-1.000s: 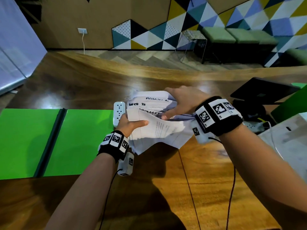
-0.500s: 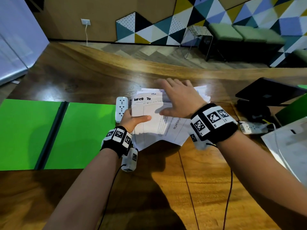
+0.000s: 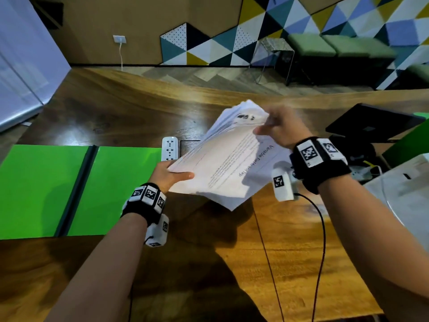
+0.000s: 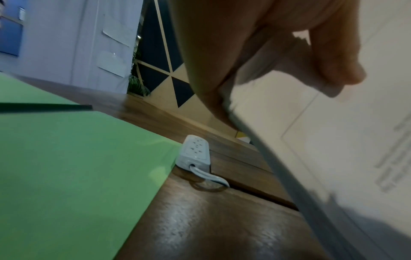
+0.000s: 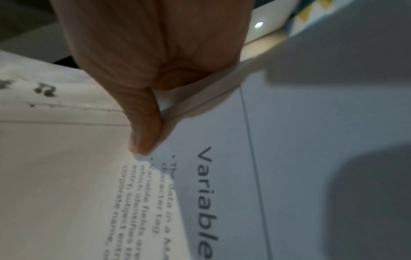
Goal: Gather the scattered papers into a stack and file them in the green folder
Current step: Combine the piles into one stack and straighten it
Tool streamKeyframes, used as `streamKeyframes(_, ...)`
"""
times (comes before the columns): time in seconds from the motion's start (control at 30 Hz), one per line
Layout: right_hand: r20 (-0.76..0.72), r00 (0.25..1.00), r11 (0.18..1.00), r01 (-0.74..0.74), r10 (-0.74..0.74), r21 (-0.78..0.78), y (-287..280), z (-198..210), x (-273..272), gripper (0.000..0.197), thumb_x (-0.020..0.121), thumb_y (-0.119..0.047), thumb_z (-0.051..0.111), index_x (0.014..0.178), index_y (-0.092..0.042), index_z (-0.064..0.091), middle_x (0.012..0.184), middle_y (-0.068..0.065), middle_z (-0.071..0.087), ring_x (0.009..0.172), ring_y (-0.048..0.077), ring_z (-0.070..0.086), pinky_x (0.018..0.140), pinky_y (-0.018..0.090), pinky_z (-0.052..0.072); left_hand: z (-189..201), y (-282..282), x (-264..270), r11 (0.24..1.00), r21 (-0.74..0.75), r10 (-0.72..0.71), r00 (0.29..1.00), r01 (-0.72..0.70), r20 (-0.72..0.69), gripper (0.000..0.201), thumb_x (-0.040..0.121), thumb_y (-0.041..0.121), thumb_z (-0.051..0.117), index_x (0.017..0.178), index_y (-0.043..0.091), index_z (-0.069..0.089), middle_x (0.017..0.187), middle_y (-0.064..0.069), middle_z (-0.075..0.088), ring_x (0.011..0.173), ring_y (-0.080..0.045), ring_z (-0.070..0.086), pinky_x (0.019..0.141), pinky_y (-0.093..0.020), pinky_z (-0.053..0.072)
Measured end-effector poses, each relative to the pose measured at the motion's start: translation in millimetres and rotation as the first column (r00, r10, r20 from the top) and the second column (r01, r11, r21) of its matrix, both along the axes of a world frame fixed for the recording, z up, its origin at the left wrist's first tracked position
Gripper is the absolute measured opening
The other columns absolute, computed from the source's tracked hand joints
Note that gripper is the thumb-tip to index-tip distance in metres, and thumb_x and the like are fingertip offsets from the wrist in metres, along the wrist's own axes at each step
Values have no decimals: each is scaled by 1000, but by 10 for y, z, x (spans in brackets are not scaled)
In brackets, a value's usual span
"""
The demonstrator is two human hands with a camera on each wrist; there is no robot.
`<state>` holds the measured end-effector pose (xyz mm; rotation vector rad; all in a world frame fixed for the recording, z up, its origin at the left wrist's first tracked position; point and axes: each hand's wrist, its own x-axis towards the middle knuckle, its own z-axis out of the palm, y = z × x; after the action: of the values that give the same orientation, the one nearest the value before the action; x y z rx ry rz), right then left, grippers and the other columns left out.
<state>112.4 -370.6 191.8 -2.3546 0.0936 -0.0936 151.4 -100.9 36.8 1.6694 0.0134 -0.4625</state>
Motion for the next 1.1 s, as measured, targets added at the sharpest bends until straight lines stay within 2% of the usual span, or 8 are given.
streamKeyframes(0.13, -51, 987, 918, 161, -153, 362, -219, -245, -229, 42, 75, 18, 63, 115, 7, 61, 101, 6, 69, 73, -2, 66, 73, 17, 56, 31, 131, -64, 980, -167, 93, 992, -105, -81, 27, 67, -1, 77, 89, 13, 69, 75, 4, 77, 74, -18, 71, 77, -32, 56)
streamKeyframes(0.23, -84, 969, 817, 243, -234, 523, -336, -526, -358, 42, 74, 21, 62, 115, 12, 59, 93, 5, 74, 77, 8, 69, 78, 30, 57, -5, 99, -186, 918, -348, 112, 965, -191, -235, 24, 78, -3, 67, 96, 13, 66, 83, 1, 77, 72, -13, 73, 57, -21, 57)
streamKeyframes(0.37, -167, 934, 671, 345, -316, 656, -428, -924, -513, 37, 75, 17, 61, 106, -1, 67, 96, 2, 76, 94, 23, 70, 90, 40, 54, -135, -19, -398, 965, -246, 40, 977, -92, -208, 63, 43, 15, 89, 102, 11, 69, 107, -11, 72, 98, -26, 69, 88, -41, 54)
streamKeyframes(0.43, -182, 912, 656, 394, -369, 644, -388, -1078, -566, 37, 77, 17, 60, 108, -2, 66, 82, -11, 76, 80, 9, 72, 80, 32, 56, -147, -50, -443, 986, -151, 55, 990, -75, -133, 60, 54, 3, 85, 111, 3, 66, 117, -18, 66, 109, -30, 63, 96, -47, 49)
streamKeyframes(0.5, -196, 891, 637, 433, -409, 638, -325, -1203, -631, 36, 80, 18, 57, 108, -3, 65, 77, -18, 74, 70, 2, 69, 70, 26, 56, -127, -72, -466, 994, -31, 107, 993, -109, -50, 50, 69, -6, 77, 116, -3, 62, 120, -18, 63, 107, -23, 61, 94, -36, 47)
streamKeyframes(0.63, -212, 874, 611, 462, -438, 643, -173, -1405, -726, 34, 84, 14, 56, 85, -19, 64, 67, -20, 72, 75, 5, 66, 79, 34, 48, -84, -135, -516, 958, 172, 208, 968, -230, 139, 37, 80, 7, 71, 115, 0, 65, 118, -16, 67, 107, -26, 64, 92, -34, 49)
streamKeyframes(0.93, -191, 845, 458, 445, -500, 770, -14, -1559, -978, 58, 74, 20, 61, 119, -11, 46, 100, -2, 62, 93, 14, 58, 78, 25, 48, -117, -43, -694, 950, -88, 307, 946, -299, 102, 48, 70, -8, 76, 115, -3, 60, 100, -3, 66, 78, 1, 67, 69, -13, 54)
streamKeyframes(1.1, -113, 839, 485, 411, -532, 772, -21, -1437, -899, 74, 70, 23, 59, 128, -17, 36, 100, -5, 56, 88, 8, 54, 81, 25, 47, -203, 10, -535, 956, -125, 274, 959, -264, 73, 44, 68, -15, 73, 108, 0, 62, 89, 4, 74, 81, -8, 70, 73, -25, 58)
